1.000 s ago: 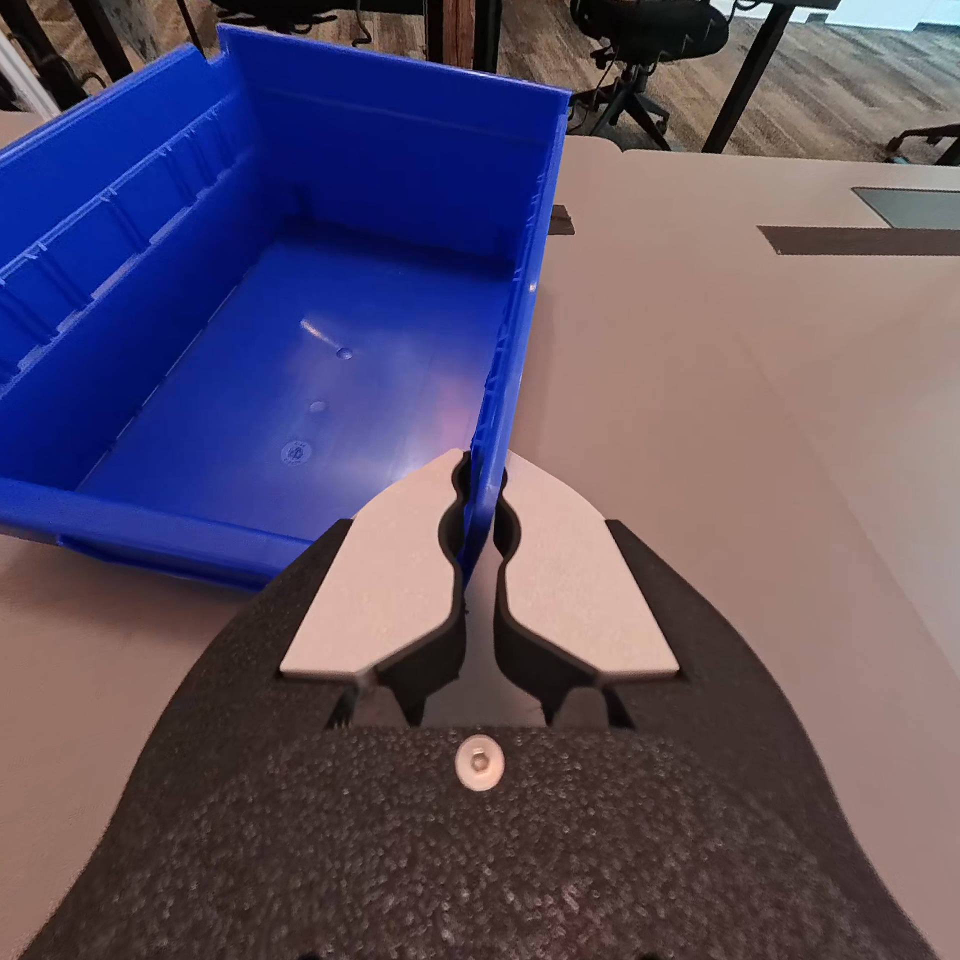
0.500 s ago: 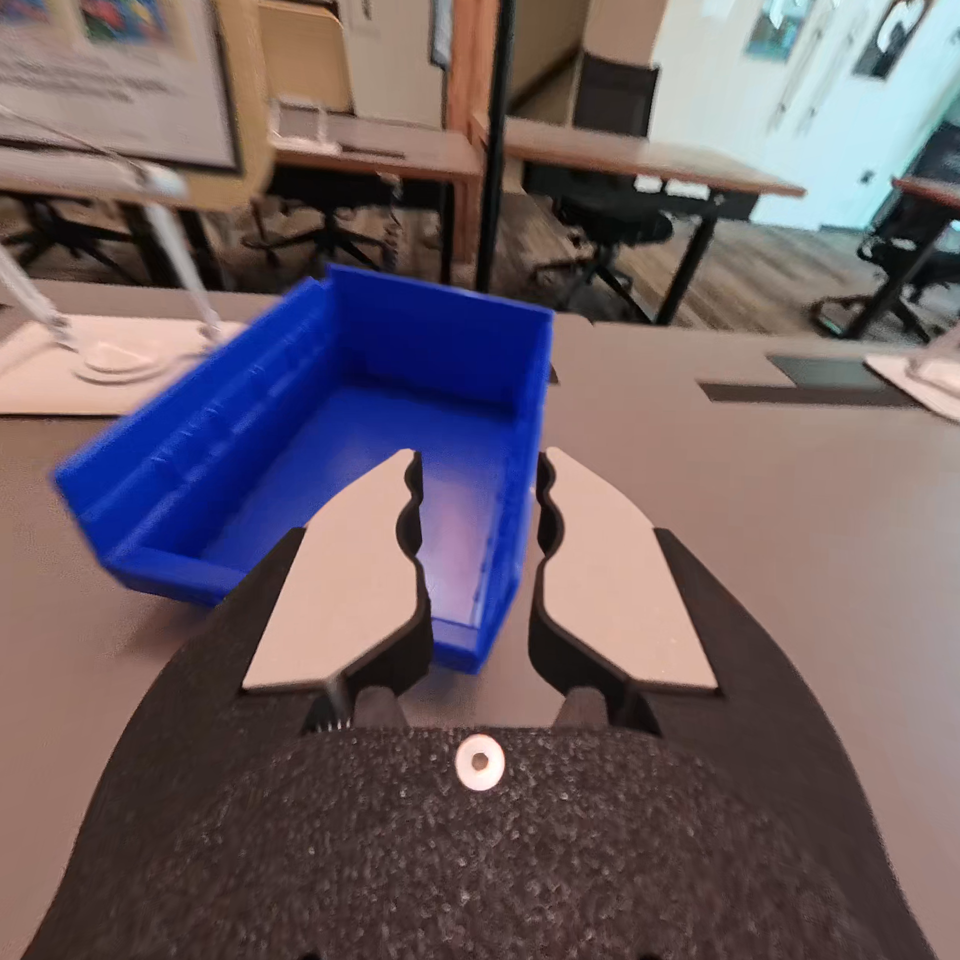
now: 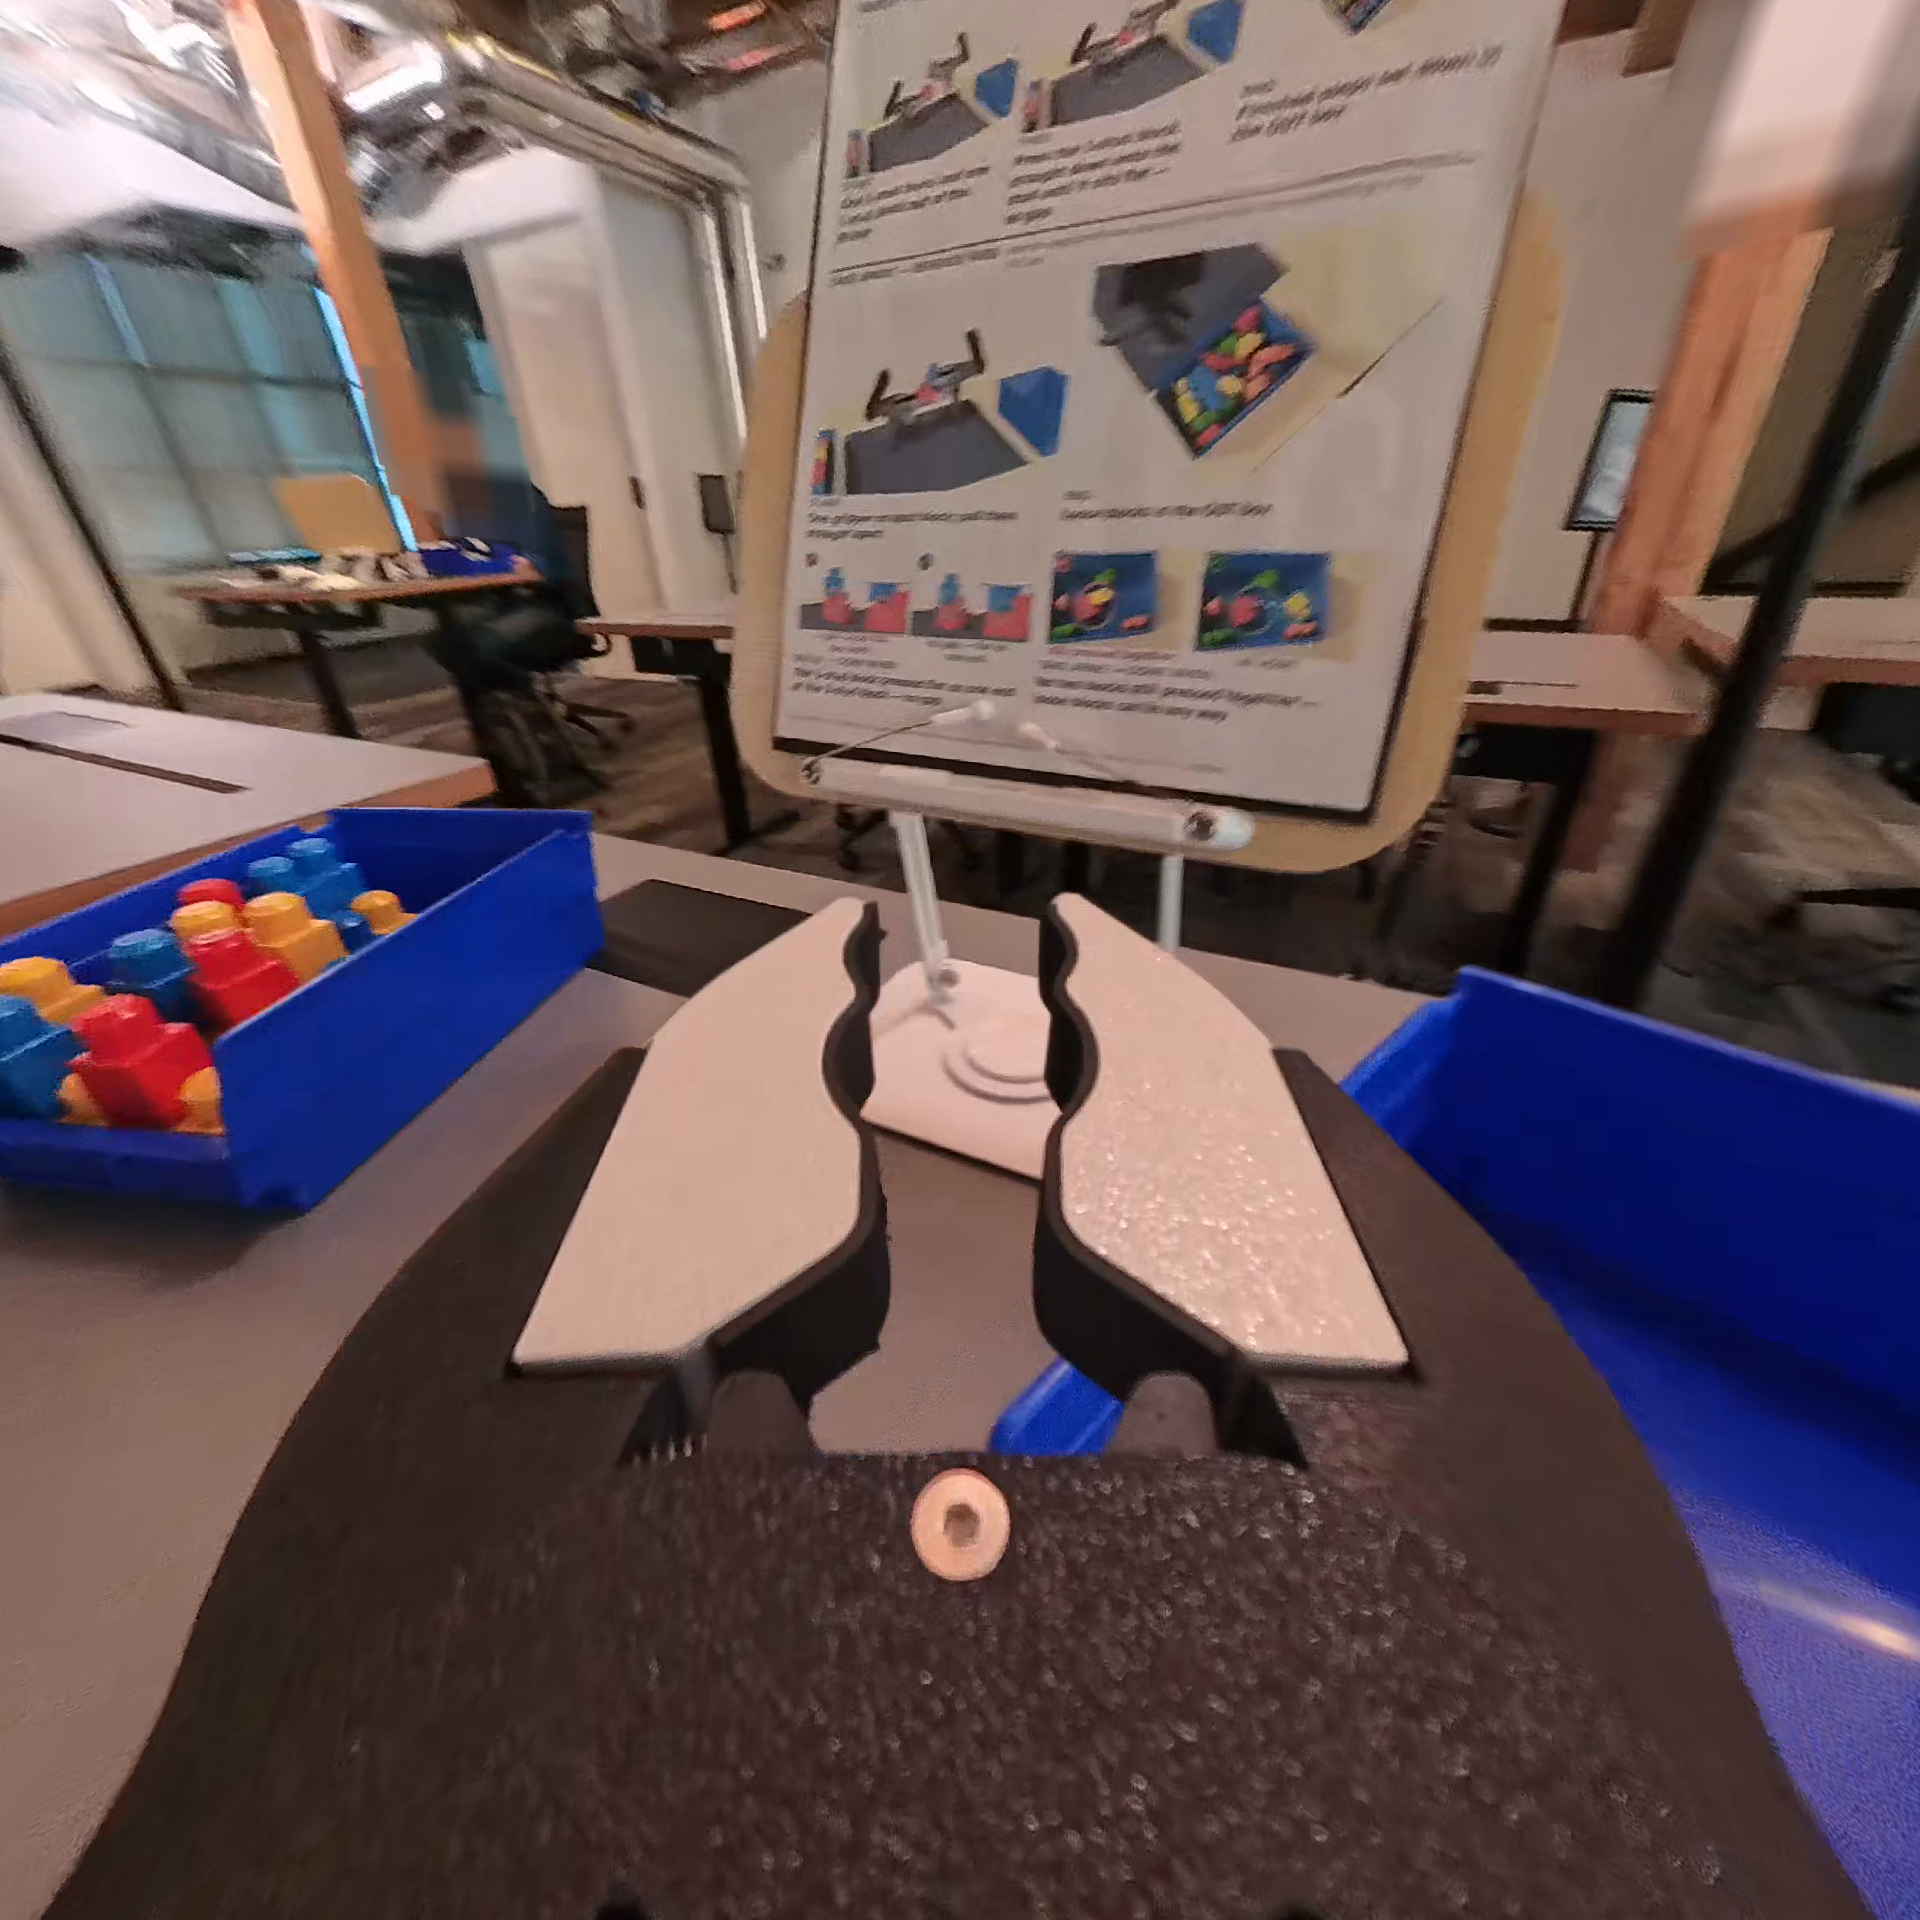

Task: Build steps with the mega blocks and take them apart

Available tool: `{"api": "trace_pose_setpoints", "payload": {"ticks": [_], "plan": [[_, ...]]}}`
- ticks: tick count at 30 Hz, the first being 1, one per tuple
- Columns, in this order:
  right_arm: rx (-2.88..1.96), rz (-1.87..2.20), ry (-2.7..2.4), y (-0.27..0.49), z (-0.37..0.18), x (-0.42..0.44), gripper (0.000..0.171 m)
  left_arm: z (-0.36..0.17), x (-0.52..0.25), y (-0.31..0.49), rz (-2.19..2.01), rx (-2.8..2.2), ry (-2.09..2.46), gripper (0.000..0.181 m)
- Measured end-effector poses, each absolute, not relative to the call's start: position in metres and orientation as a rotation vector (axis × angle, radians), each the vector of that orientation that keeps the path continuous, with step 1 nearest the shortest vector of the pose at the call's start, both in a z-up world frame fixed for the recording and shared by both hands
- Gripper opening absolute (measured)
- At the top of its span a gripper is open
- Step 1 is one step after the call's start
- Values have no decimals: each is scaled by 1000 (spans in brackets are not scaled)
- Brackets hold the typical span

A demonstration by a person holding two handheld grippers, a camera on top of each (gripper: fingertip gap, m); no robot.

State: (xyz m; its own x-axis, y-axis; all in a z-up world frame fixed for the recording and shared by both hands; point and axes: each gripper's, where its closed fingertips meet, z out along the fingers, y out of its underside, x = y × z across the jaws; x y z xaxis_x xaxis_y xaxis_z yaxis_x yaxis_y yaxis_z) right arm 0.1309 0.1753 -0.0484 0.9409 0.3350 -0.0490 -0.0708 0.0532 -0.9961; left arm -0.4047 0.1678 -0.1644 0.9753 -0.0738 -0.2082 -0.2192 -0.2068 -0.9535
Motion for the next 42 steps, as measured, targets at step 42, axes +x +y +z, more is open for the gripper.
{"api": "trace_pose_setpoints", "payload": {"ticks": [42], "plan": [[-1565, 384, -250, 177, -99, 123, 14, -47, -186, 170, -297, -1683, 501, 36]]}}
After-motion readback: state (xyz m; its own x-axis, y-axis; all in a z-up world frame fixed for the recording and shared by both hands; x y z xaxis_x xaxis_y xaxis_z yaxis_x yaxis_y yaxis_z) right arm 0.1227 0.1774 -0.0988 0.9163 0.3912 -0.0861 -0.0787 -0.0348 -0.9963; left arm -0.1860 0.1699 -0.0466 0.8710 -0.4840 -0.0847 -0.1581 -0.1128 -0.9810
